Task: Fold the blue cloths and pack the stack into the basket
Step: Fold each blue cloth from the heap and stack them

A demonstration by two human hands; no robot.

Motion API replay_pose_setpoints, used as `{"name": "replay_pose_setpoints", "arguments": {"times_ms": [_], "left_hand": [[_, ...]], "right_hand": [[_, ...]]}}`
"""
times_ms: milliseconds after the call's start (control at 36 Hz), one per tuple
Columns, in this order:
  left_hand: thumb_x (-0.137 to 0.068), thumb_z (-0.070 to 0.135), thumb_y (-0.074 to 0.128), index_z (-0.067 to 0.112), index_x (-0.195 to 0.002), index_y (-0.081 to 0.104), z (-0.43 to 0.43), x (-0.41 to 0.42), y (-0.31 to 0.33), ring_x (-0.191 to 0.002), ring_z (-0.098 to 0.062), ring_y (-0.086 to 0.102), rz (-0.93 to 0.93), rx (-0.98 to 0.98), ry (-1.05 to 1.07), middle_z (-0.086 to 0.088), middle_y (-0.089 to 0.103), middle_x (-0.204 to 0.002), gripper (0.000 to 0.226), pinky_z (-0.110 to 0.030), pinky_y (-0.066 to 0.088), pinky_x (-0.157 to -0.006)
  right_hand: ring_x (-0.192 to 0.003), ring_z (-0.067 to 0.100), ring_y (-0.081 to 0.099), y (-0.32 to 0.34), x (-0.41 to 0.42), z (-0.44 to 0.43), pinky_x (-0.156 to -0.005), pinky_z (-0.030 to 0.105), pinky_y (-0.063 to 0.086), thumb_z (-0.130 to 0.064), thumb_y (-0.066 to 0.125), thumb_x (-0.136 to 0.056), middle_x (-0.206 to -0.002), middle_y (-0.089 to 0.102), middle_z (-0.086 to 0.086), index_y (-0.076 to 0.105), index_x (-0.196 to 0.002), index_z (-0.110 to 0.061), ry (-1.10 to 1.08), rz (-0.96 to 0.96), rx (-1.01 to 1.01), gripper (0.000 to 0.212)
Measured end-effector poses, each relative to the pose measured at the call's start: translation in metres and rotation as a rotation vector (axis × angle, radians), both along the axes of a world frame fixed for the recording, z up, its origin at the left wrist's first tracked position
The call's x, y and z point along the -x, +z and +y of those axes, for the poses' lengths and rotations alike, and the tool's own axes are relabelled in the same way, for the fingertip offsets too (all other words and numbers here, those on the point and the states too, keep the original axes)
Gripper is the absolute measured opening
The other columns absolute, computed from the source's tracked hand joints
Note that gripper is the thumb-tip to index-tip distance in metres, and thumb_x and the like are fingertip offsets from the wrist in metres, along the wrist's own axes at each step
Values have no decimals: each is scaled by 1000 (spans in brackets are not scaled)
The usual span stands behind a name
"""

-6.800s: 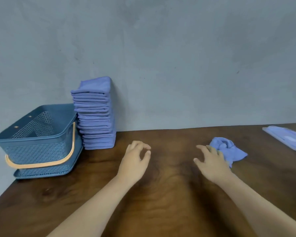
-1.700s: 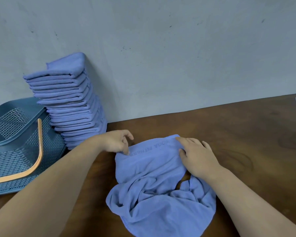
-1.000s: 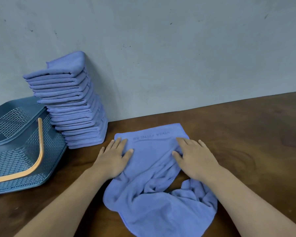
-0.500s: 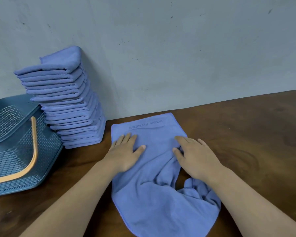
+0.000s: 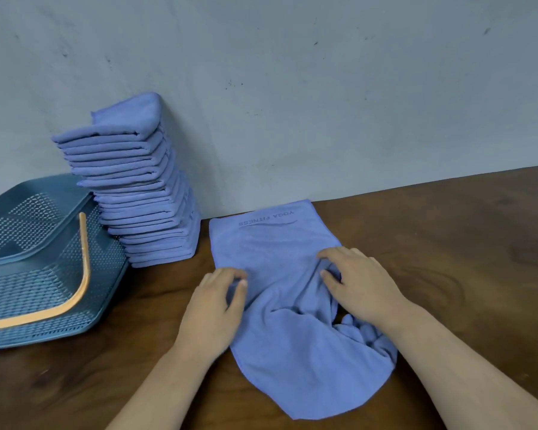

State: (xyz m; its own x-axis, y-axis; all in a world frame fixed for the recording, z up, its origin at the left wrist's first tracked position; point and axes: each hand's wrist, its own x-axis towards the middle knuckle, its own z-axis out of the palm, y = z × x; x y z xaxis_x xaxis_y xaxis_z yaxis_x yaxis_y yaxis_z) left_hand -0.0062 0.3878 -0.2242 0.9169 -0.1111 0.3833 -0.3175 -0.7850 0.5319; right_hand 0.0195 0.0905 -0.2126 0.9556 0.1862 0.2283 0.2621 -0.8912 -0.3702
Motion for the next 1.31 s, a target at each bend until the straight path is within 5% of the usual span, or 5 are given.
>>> {"name": "replay_pose_setpoints", "arguments": {"times_ms": [389,583,778,972,1306], "left_hand": [[-96,67,56,40,-76,52,-1,127,-1,-87,-5,54,11,-78,16,20,55,-87,34,-30,45,-79],[-83,94,46,56,-132,54,-16,145,10,-128,14,33,203,-249,-172,41,43,-131,62,-22,26,-112],[-86,70,65,51,-109,68,-26,147,4,-119,6,52,238,23,-155,35,63,-117,30,-24,36,-107],[-102,39,67,28,-101,74,-28,155,25,-103,-17,70,417,479,-90,13,76,-107,13,-41,53,-98],[-98,23,74,20,-125,62,-42,155,37,-113,-10,72,546,880,-65,3,79,-114,29,-24,48,-94]], "right_hand": [[-74,4,55,10,96,-17,-58,26,39,-36,56,-102,-66,56,-18,57,-86,-39,-127,-64,-164,16],[-65,8,58,18,156,-10,-58,27,48,-50,45,-104,-67,60,-16,57,-86,-39,-157,-12,-6,24],[-52,15,51,48,174,-2,-51,29,38,-29,53,-100,-58,59,-5,70,-77,-13,-110,541,-413,33],[-72,12,66,45,169,4,-69,34,56,-72,50,-94,-77,70,-8,64,-80,-33,-347,410,-29,44],[-70,9,65,37,155,26,-86,39,53,-65,59,-92,-71,70,-7,69,-78,-24,-266,394,-110,45]]}}
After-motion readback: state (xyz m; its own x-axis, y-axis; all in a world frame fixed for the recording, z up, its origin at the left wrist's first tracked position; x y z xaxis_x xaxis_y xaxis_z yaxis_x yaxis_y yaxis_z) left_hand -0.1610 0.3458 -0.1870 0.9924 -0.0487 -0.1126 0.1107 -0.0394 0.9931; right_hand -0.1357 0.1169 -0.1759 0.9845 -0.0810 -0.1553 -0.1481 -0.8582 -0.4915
